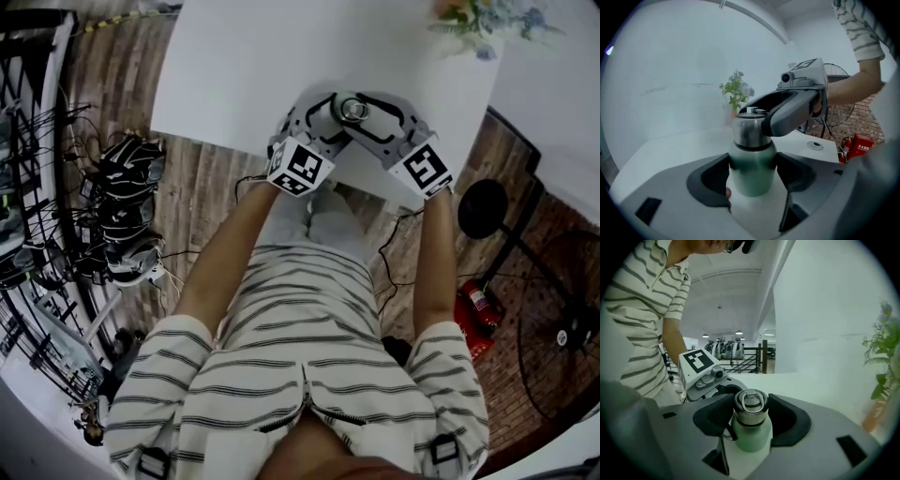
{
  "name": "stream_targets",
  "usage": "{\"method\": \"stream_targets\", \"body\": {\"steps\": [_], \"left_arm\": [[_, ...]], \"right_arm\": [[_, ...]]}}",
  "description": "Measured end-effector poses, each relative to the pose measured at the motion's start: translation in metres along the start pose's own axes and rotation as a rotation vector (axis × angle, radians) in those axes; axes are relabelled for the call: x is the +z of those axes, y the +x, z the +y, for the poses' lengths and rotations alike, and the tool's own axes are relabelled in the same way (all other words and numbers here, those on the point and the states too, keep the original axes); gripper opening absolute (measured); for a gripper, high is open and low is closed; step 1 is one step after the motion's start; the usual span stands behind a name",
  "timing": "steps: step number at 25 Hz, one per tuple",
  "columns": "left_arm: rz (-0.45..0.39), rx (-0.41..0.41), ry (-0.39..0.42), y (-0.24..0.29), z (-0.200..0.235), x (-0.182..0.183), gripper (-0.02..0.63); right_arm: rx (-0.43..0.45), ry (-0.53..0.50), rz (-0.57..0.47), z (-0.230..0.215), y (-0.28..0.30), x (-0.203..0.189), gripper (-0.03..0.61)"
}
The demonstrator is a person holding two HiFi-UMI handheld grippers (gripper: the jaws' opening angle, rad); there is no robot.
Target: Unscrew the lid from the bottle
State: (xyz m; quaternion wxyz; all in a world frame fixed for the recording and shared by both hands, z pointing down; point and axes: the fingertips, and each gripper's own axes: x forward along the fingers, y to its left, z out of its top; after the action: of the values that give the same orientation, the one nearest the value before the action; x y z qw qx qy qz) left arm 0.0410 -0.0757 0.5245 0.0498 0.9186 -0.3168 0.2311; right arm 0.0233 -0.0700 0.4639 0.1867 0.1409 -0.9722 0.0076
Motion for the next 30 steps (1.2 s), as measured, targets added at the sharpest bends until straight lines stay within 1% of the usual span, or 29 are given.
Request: {"method": "stream_targets", "body": {"steps": [5,8,10,13,17,19,22,23,24,26,28,30], "left_arm": [[0.006,-0.004,0.004,-0.001,0.001,0.000,0.316],[0.002,-0.005,0.006,-0.001,0.001,0.002,0.316],[0.004,-0.005,0.006,-0.001,0.000,0.001,0.316],[0.005,-0.004,0.006,0.000,0.000,0.001,0.316],[0.004,-0.003,0.007,0.000,0.001,0.000,0.316],[0.005,-0.004,0.006,-0.001,0.000,0.000,0.316],[0.006,-0.002,0.004,-0.001,0.000,0.001,0.316],[0.006,-0.001,0.004,0.000,0.000,0.001,0.316],[0.006,-0.001,0.004,0.000,0.000,0.001,0.316],[0.007,0.000,0.004,0.001,0.000,0.000,0.316],[0.008,0.002,0.004,0.001,0.000,0.000,0.316],[0.009,0.004,0.005,0.001,0.000,-0.001,0.316]], "right_arm": [[0.187,-0.078,0.059,0.002,0.000,-0.001,0.240],[0.264,-0.104,0.090,0.003,0.000,-0.001,0.241],[0.291,-0.112,0.103,0.003,0.000,-0.001,0.240],[0.306,-0.115,0.104,0.003,-0.001,-0.002,0.241],[0.290,-0.090,0.092,0.002,0.000,-0.002,0.242],[0.255,-0.052,0.071,0.002,0.000,0.000,0.249],[0.146,-0.003,-0.010,-0.004,-0.007,0.010,0.318],[0.089,0.006,-0.037,-0.007,-0.010,0.013,0.333],[0.021,0.011,-0.053,-0.010,-0.013,0.014,0.334],[-0.132,0.035,-0.065,-0.014,-0.016,0.013,0.336],[-0.272,0.118,-0.090,-0.013,-0.018,0.009,0.336],[-0.370,0.215,-0.109,-0.008,-0.017,0.004,0.334]]}}
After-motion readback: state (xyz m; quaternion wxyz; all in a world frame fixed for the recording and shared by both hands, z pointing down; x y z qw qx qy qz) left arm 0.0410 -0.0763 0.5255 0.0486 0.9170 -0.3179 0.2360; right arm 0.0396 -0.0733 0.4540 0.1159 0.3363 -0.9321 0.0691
